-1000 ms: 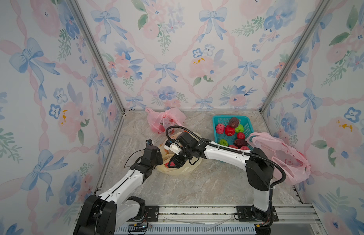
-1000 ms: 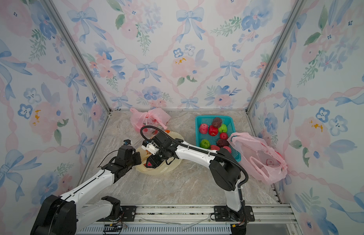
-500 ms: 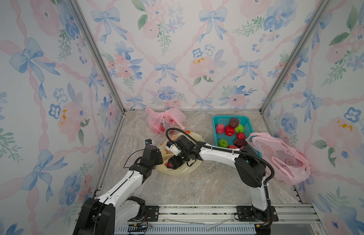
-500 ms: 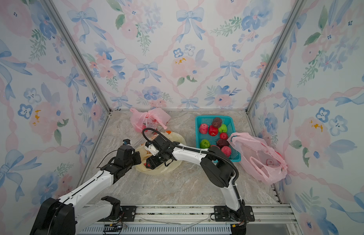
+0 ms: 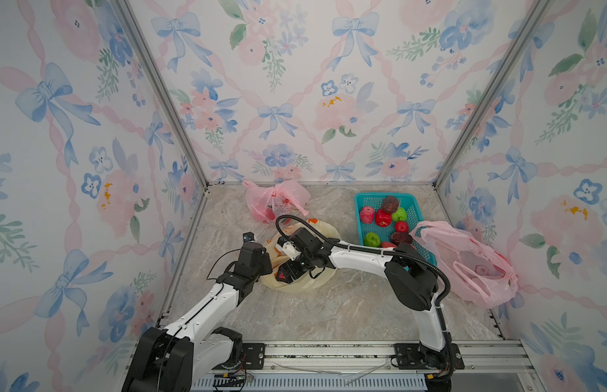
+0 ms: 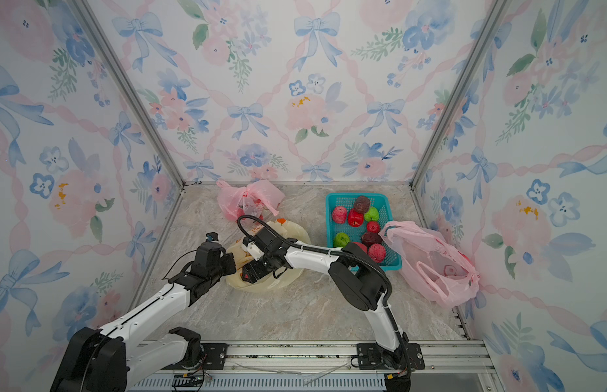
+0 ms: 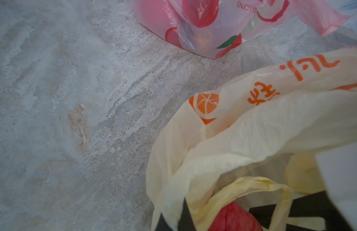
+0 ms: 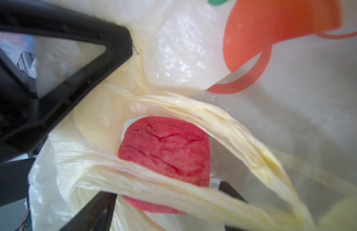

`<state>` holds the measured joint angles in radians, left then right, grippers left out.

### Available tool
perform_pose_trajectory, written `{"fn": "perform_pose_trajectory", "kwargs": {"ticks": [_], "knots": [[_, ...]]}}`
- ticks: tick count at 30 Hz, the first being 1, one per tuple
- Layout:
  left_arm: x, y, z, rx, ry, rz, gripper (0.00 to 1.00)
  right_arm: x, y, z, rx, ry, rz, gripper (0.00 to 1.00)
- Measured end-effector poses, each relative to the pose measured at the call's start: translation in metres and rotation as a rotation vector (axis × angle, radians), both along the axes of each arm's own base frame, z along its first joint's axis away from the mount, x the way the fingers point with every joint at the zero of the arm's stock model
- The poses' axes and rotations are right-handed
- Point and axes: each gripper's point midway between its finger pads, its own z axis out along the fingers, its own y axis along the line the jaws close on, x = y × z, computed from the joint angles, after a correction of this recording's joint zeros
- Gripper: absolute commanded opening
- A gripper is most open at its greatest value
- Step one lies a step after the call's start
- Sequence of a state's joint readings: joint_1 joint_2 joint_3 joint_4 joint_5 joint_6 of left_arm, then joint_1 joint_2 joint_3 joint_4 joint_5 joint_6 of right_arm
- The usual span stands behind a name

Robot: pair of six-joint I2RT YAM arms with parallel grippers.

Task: Untie the knot of a plastic bag & take out the apple
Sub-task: Pick up the apple from the plastic bag.

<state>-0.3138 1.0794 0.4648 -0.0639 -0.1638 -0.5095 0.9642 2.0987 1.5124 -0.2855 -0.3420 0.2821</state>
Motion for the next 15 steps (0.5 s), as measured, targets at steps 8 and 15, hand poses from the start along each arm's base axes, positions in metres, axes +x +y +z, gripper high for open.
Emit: {"fn": "perform_pose_trajectory", "kwargs": {"ticks": [8,15], "knots": [[0.001,-0.002,-0.002,-0.005,0.002,-0.006,0.0,0.015,0.008,0.004,0.006,-0.049,-0.04,0.69],[0.002,-0.002,-0.002,-0.004,0.002,-0.006,0.0,0.02,0.017,0.002,0.014,-0.057,-0.046,0.5]]}}
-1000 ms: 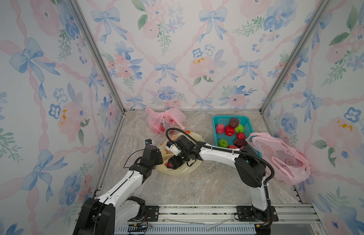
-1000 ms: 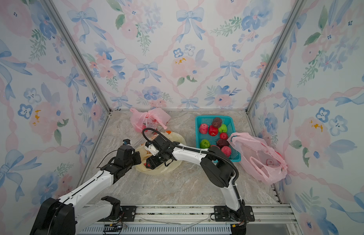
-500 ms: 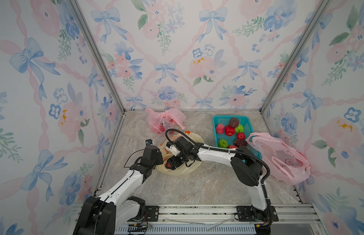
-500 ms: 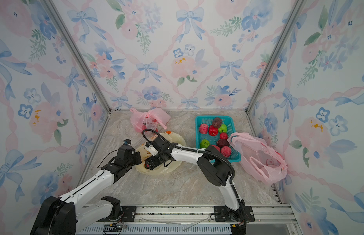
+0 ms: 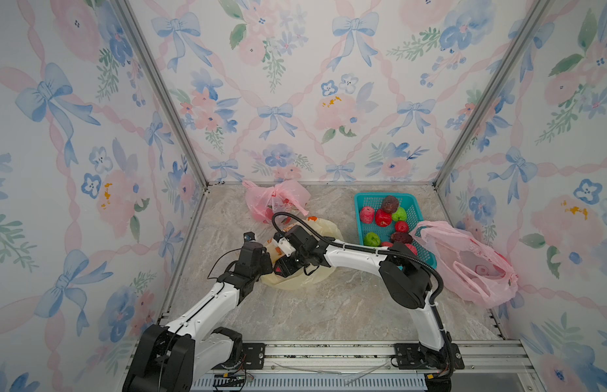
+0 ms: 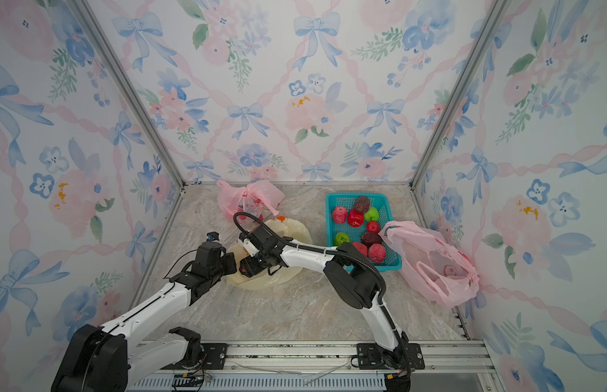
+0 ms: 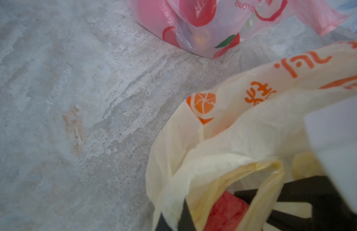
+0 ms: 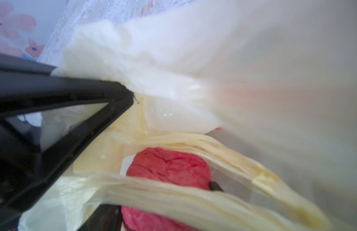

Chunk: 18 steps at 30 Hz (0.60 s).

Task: Untie the knot of a plastic bag & take out the apple
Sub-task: Pick up the apple from the plastic bag.

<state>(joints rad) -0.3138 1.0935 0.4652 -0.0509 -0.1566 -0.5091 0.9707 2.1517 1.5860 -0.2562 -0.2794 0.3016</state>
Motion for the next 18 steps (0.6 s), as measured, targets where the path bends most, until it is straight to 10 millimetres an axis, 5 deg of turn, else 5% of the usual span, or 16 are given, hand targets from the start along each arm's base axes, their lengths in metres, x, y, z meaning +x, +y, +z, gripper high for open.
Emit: {"fn": "perform_pose_trajectory", "kwargs": {"ticks": [6,11,18], "knots": [[0.0,0.001,0.0,0.004,-0.002,0.004,0.0,0.0,-0.002,0.0,-0.001,-0.006,-0.001,0.37],[0.001,0.006,0.004,0.018,-0.019,0.024,0.0,-0.003,-0.023,0.001,-0.022,-0.006,-0.012,0.34],[0.003,0.012,0.009,0.031,-0.038,0.052,0.0,-0.002,-0.053,0.027,-0.007,-0.032,-0.042,0.34]]}}
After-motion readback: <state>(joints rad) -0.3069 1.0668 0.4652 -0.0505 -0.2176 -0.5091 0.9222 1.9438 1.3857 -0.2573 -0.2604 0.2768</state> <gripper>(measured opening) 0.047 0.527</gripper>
